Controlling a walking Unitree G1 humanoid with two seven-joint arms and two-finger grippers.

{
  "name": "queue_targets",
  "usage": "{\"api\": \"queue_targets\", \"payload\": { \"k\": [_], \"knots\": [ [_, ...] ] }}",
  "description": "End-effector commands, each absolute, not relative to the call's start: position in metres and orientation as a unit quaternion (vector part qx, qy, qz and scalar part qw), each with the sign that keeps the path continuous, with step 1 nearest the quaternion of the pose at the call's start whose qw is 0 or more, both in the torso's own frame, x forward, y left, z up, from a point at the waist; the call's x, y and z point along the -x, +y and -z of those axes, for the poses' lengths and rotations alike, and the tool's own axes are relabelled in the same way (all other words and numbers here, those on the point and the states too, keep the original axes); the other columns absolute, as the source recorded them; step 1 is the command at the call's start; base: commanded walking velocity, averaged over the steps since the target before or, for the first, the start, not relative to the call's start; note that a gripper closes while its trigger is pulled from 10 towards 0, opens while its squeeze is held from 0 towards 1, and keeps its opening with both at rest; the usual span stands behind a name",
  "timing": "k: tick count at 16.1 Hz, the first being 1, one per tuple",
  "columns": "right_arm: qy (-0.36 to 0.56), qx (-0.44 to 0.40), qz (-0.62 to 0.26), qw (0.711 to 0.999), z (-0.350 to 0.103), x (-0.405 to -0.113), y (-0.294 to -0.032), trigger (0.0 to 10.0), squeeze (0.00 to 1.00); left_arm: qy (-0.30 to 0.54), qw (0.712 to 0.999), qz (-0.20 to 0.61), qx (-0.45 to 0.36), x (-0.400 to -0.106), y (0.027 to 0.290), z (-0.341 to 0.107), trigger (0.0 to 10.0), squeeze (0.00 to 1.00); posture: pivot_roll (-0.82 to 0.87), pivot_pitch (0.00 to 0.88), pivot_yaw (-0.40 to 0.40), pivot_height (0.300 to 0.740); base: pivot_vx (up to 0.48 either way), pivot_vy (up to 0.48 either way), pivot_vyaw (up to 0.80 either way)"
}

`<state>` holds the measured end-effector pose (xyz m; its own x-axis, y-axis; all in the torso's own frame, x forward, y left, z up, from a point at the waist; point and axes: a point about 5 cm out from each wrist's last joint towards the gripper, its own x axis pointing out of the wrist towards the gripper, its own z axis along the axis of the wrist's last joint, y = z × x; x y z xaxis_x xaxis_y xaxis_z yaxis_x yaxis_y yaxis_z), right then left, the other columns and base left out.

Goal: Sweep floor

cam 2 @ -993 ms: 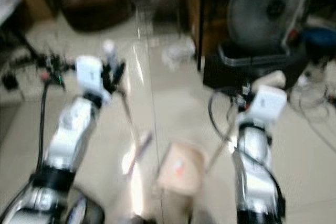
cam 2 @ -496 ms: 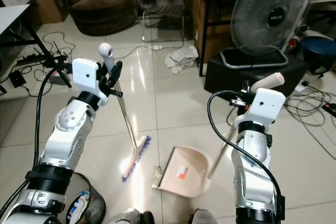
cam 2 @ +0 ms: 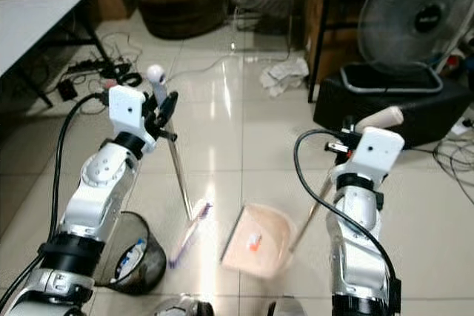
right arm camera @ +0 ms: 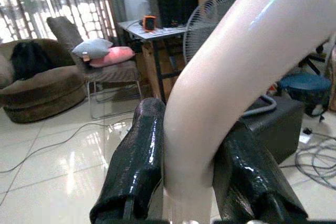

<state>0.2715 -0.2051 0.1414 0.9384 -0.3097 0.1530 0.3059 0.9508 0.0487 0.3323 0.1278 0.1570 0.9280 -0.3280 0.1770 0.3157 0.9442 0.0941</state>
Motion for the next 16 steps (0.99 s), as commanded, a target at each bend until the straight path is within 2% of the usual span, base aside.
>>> {"api": "queue_targets", "payload": {
  "k": [1,2,5,16],
  "knots": [
    [-0.101,-0.027,0.152,0.983,-0.1504,-0.2714,-0.2014,10.0,0.0,-0.119,0.978,0.165,-0.037,-0.3345,0.1303,-0.1684,10.0,0.0,-0.02,0.097,0.128,0.74,0.0,0.0,0.0],
    [-0.1,-0.033,0.155,0.982,-0.1497,-0.2711,-0.2017,10.0,0.0,-0.12,0.978,0.168,-0.037,-0.3338,0.1292,-0.1688,10.0,0.0,-0.02,0.097,0.128,0.74,0.0,0.0,0.0],
    [-0.099,-0.034,0.159,0.982,-0.1488,-0.2703,-0.2033,10.0,0.0,-0.122,0.977,0.173,-0.039,-0.3331,0.1275,-0.1696,10.0,0.0,-0.02,0.098,0.13,0.74,0.288,0.0,-0.73],
    [-0.1,-0.005,0.158,0.982,-0.1507,-0.2702,-0.2043,10.0,0.0,-0.124,0.977,0.172,-0.038,-0.3328,0.1266,-0.1705,10.0,0.0,-0.03,0.095,0.13,0.74,0.354,0.0,0.0]
  ]
}}
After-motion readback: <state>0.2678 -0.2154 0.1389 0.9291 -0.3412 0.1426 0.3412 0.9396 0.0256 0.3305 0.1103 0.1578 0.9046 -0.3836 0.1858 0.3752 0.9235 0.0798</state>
